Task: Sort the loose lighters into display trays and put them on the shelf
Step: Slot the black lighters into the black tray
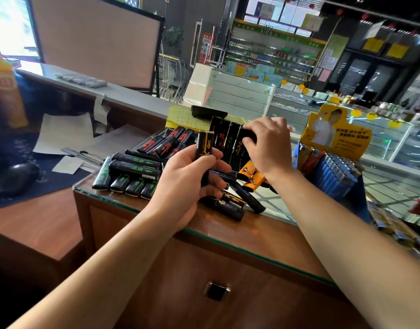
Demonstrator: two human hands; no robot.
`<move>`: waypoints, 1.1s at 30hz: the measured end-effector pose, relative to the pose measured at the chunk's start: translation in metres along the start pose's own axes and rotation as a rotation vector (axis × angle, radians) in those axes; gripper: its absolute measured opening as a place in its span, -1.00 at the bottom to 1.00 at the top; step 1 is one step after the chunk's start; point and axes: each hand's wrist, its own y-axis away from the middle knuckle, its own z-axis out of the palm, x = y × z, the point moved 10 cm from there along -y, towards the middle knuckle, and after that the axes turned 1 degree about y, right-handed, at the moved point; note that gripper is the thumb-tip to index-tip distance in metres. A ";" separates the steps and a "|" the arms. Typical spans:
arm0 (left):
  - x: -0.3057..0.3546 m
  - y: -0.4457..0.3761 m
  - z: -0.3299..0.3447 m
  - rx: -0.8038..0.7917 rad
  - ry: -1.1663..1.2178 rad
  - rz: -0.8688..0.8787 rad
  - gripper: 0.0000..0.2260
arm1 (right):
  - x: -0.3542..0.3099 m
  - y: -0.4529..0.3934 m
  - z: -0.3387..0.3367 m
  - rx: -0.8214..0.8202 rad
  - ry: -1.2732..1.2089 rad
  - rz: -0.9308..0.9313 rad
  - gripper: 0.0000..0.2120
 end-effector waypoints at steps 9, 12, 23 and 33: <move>-0.001 0.000 0.001 -0.009 -0.042 0.001 -0.78 | 0.013 0.007 0.026 -0.247 0.000 0.074 -0.43; -0.002 -0.001 0.002 -0.006 -0.049 -0.004 -0.79 | 0.014 0.009 0.019 -0.223 -0.045 0.080 -0.41; 0.000 0.003 0.013 -0.077 -0.122 0.031 -0.86 | -0.042 0.022 -0.053 -0.126 -0.691 0.053 -0.76; 0.022 0.010 -0.002 0.066 -0.285 0.364 -0.89 | -0.053 0.034 -0.066 -0.122 -0.904 -0.008 -0.84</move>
